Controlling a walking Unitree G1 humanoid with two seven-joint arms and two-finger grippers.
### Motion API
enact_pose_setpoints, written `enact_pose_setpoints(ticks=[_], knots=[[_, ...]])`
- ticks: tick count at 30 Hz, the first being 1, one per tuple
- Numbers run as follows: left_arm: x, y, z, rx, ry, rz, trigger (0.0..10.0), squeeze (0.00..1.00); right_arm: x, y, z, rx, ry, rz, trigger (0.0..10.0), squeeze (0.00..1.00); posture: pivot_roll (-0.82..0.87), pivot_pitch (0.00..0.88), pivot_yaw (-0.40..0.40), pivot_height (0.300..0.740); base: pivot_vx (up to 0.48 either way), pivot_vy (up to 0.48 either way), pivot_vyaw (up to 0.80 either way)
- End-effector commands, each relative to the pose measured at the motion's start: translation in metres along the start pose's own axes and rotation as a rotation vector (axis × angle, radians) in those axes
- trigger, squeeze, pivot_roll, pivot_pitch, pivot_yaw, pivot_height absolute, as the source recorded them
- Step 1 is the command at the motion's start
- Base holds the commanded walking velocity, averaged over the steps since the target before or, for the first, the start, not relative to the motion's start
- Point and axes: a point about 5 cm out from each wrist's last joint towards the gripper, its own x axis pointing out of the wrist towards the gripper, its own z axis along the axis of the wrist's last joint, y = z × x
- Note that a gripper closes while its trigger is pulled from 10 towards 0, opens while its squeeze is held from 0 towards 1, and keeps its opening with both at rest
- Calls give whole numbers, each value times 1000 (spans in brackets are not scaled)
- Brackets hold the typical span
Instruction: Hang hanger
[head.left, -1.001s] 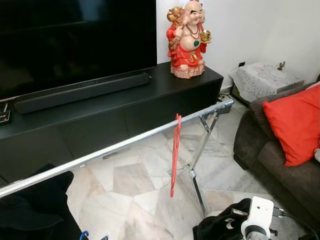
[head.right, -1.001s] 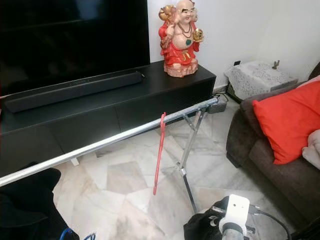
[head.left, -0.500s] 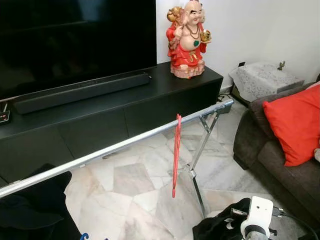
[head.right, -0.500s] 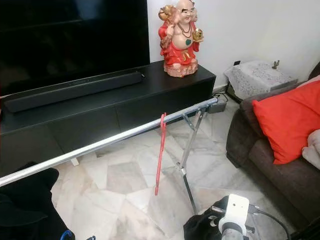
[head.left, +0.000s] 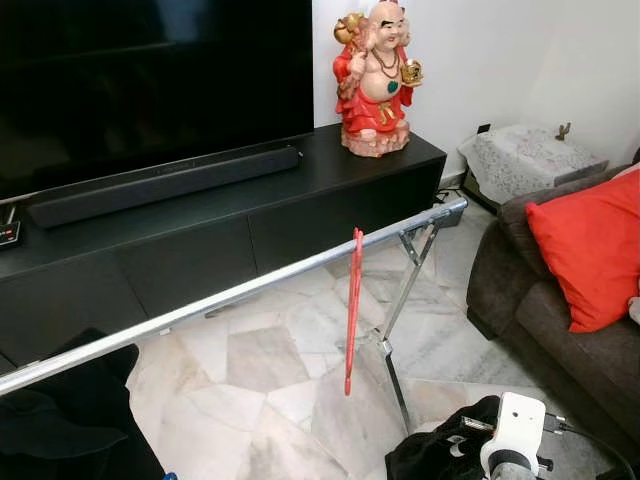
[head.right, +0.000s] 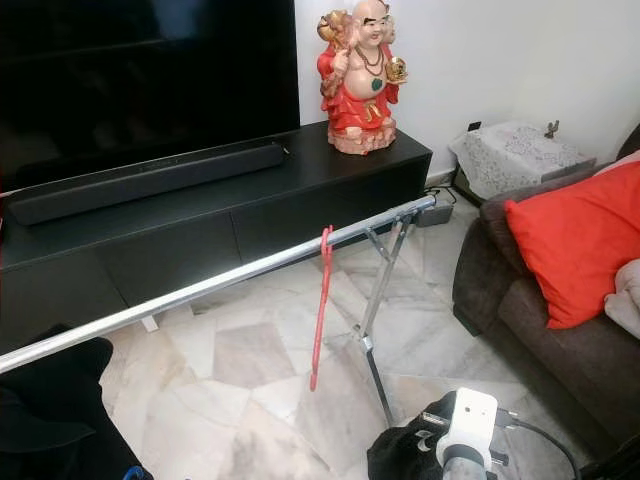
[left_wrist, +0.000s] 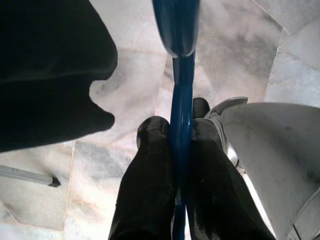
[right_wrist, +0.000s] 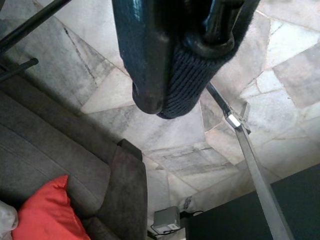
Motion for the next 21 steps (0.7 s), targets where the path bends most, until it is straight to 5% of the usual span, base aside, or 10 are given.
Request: enact_pose_setpoints(ticks=[1, 7, 21], knots=[[-2, 1, -6, -2, 14, 4, 10000, 0, 0, 4, 1, 2, -1, 11, 10000, 0, 145, 41, 16, 740, 0, 0, 0], [-2, -1, -8, -2, 25, 3, 10000, 0, 0, 3, 1, 3, 1, 12, 10000, 0, 145, 43, 15, 740, 0, 0, 0], [-4, 3, -12, -9, 37, 28, 10000, 0, 0, 4, 0, 2, 4, 14, 10000, 0, 146, 47, 15, 740, -261, 0, 0]])
